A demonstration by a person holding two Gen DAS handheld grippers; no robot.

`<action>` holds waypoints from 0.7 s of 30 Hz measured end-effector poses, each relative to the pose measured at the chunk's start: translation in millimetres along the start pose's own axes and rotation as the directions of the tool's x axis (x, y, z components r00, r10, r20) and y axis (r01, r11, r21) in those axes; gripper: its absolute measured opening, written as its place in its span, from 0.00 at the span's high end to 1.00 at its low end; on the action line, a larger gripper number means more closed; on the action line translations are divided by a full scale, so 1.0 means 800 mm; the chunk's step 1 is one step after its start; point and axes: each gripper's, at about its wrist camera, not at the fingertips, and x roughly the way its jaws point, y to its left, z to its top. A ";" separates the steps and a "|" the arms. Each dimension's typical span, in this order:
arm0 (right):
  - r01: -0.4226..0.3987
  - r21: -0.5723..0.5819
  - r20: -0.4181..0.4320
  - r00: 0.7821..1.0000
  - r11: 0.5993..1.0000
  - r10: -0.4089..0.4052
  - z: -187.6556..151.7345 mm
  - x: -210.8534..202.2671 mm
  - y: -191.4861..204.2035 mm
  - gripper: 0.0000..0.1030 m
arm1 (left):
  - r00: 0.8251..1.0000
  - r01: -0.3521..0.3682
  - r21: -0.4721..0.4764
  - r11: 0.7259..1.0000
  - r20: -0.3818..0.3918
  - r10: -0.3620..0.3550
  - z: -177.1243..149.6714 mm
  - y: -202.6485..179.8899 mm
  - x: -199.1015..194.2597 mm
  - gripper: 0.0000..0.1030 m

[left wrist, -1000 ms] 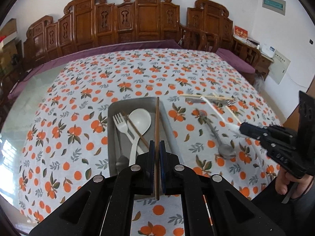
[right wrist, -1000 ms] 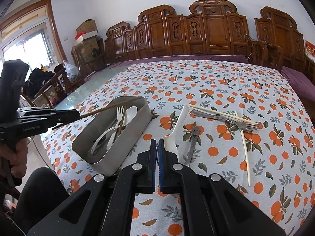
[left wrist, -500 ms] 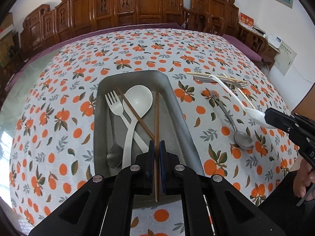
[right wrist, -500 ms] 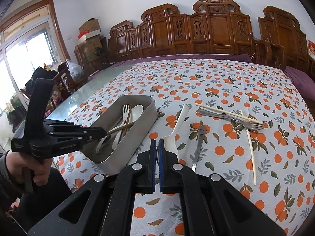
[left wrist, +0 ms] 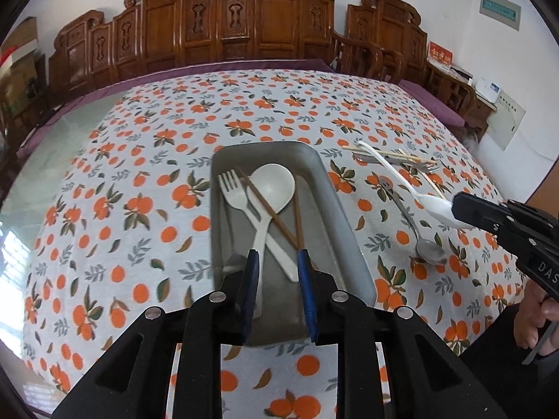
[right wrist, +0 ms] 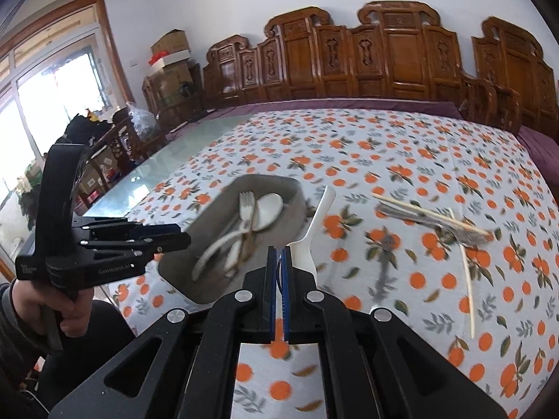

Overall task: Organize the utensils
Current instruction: 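Lower the white plastic knife into the grey tray and open the right tool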

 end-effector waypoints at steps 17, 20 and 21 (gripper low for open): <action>-0.089 -0.077 -0.076 0.994 0.993 0.084 0.033 0.090 0.084 0.97 | 0.998 -0.061 -0.042 0.997 0.030 0.062 -0.007 0.054 -0.045 0.80; -0.085 -0.077 -0.102 0.992 0.993 0.077 0.029 0.106 0.085 0.97 | 0.997 -0.066 -0.046 0.997 0.031 0.067 -0.008 0.059 -0.048 0.80; -0.082 -0.077 -0.111 0.991 0.994 0.073 0.026 0.112 0.085 0.97 | 0.997 -0.067 -0.045 0.997 0.030 0.068 -0.009 0.060 -0.049 0.80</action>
